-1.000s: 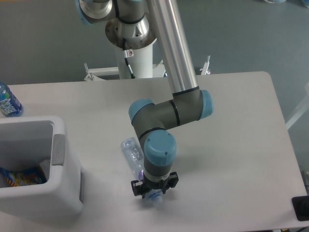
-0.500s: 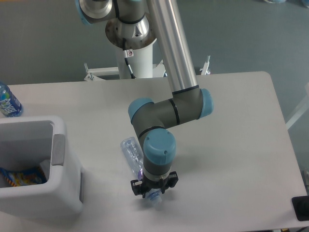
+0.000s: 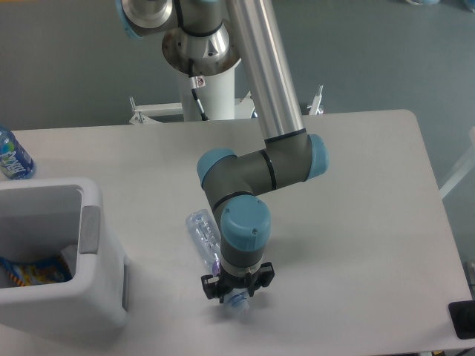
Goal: Place the trash in the trash can
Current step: 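Close the gripper on the bottle and lift it, then carry the bottle over the white bin and lower it in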
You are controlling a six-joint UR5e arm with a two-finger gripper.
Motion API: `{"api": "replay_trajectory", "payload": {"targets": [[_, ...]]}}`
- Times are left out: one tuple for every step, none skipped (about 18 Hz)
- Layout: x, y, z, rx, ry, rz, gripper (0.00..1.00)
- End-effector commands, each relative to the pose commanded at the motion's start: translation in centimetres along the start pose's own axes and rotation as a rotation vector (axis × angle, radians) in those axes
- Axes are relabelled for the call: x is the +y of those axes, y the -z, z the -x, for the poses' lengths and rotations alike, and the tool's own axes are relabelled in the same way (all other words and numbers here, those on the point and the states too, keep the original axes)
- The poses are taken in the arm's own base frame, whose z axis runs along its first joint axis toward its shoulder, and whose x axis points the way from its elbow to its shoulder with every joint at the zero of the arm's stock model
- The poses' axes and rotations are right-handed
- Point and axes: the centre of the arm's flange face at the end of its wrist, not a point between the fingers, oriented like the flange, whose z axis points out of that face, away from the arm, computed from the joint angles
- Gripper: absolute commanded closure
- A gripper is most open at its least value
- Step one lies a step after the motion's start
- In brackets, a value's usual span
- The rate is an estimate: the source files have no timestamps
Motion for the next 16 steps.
{"api": "replay_trajectory", "payload": {"targets": [[0.0, 0.1, 0.0, 0.0, -0.002, -0.002, 0.48], [-0.1, 0.4, 0.0, -0.001, -0.002, -0.006, 0.48], [-0.2, 0.9, -0.1, 0.0, -0.003, -0.015, 0.48], [-0.4, 1.7, -0.1, -0.002, -0.006, -0.029, 0.48], [-0.7, 2.9, -0.2, -0.004, -0.01, -0.05, 0.48], [-1.5, 4.6, -0.3, -0.008, -0.016, -0.083, 0.48], [-2.5, 6.8, -0.3, -0.008, -0.013, -0.125, 0.48], [-3.4, 9.2, -0.1, -0.009, -0.003, -0.17, 0.48], [-4.1, 11.7, 0.3, -0.013, 0.014, -0.216, 0.47], [-4.5, 14.4, 0.7, -0.011, 0.041, -0.263, 0.47], [-4.9, 16.8, 1.1, -0.005, 0.063, -0.31, 0.47], [-5.2, 19.5, 1.7, 0.004, 0.079, -0.361, 0.47], [-5.6, 21.9, 1.9, 0.024, 0.081, -0.408, 0.47], [-6.0, 24.2, 1.7, 0.055, 0.075, -0.456, 0.47], [-6.5, 26.2, 1.6, 0.082, 0.075, -0.494, 0.47], [-6.6, 28.3, 1.4, 0.095, 0.086, -0.529, 0.47]]}}
